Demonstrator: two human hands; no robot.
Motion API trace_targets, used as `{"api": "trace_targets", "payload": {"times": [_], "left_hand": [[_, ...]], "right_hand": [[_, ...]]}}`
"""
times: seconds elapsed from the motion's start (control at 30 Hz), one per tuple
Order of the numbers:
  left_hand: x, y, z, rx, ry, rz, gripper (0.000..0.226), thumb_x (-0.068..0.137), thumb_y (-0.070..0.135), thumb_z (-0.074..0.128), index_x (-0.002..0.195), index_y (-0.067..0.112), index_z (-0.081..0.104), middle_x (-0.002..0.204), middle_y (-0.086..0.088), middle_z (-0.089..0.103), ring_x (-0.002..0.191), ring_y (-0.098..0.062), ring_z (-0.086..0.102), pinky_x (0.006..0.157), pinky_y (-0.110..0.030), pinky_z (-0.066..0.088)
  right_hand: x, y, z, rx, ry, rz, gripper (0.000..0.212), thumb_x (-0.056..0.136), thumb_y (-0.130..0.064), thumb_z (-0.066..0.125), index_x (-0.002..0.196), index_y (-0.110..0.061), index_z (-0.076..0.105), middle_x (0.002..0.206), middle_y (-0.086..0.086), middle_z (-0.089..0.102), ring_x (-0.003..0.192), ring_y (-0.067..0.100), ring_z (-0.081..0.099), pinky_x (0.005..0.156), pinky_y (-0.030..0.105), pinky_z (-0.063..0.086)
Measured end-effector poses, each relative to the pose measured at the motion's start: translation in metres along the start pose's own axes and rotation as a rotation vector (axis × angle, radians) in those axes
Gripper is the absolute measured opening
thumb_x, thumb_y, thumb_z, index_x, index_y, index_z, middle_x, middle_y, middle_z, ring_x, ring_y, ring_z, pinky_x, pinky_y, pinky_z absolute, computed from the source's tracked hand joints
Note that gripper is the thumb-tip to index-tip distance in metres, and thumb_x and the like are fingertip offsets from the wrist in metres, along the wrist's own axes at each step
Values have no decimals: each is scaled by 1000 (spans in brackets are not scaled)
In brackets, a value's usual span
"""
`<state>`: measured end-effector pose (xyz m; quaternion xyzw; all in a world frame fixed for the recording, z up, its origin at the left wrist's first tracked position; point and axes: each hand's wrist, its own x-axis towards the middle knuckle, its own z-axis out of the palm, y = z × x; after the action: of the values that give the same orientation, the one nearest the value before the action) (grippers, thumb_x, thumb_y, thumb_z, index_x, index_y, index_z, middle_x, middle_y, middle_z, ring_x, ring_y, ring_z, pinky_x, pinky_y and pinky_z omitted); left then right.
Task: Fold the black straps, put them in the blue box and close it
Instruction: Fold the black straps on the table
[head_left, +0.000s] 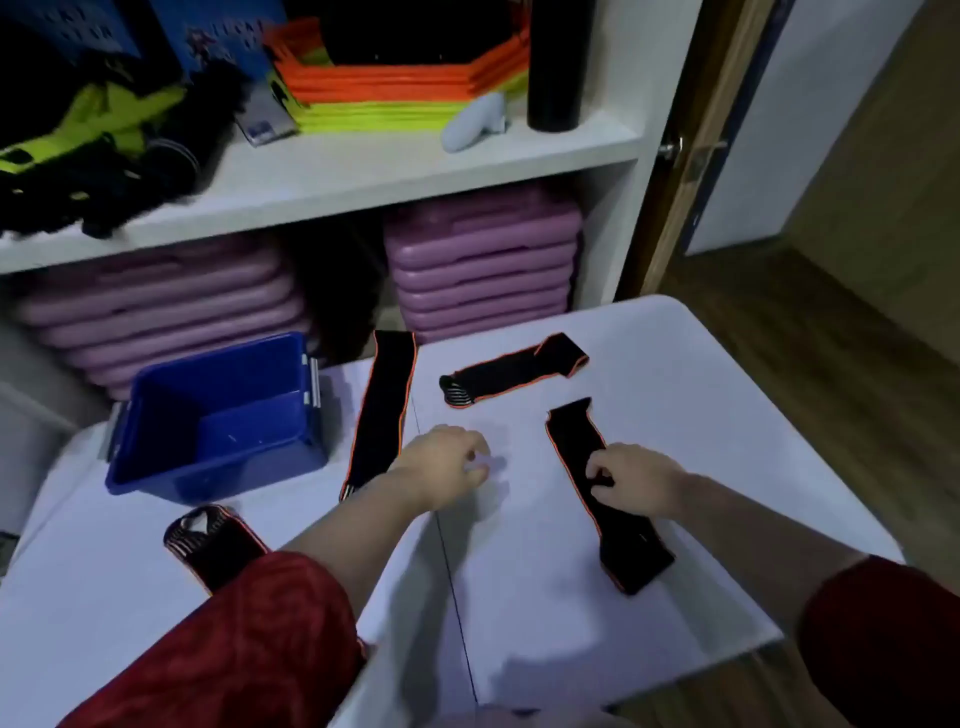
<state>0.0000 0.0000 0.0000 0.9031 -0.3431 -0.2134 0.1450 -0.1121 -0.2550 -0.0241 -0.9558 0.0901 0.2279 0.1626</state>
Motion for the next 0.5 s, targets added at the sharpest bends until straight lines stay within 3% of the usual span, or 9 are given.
{"api": "trace_targets", "payload": {"times": [0.13, 0.3, 0.4, 0.5], "left_hand": [[6, 17, 35, 31, -92, -17, 37, 86, 39, 49, 120, 26, 55, 115, -1, 58, 114, -20, 48, 87, -31, 42], [21, 42, 52, 83, -124, 37, 38, 87, 38, 49, 121, 22, 55, 118, -5, 57, 116, -23, 46, 89, -35, 39], [32, 51, 51, 135, -96, 88, 43, 83, 42, 45, 119, 20, 56, 119, -5, 58, 115, -25, 47, 90, -35, 39], [43, 54, 50, 212, -71, 139, 43, 82, 39, 46, 120, 21, 56, 122, -4, 57, 115, -26, 47, 92, -35, 39]], "right_hand": [[-10, 17, 46, 16, -128, 87, 44, 81, -38, 54, 124, -28, 50, 126, 4, 49, 116, 25, 48, 95, 39, 44], [-16, 23, 85, 41, 6, 33, 59, 73, -52, 59, 123, -23, 51, 130, 4, 42, 121, 29, 44, 93, 38, 46], [-17, 28, 92, 30, -105, -50, 73, 70, -41, 65, 136, -29, 40, 154, 5, 20, 142, 29, 22, 106, 42, 38], [-18, 40, 86, 19, -133, -139, 74, 71, -27, 66, 139, -30, 38, 158, 5, 14, 145, 26, 16, 109, 42, 35]]}}
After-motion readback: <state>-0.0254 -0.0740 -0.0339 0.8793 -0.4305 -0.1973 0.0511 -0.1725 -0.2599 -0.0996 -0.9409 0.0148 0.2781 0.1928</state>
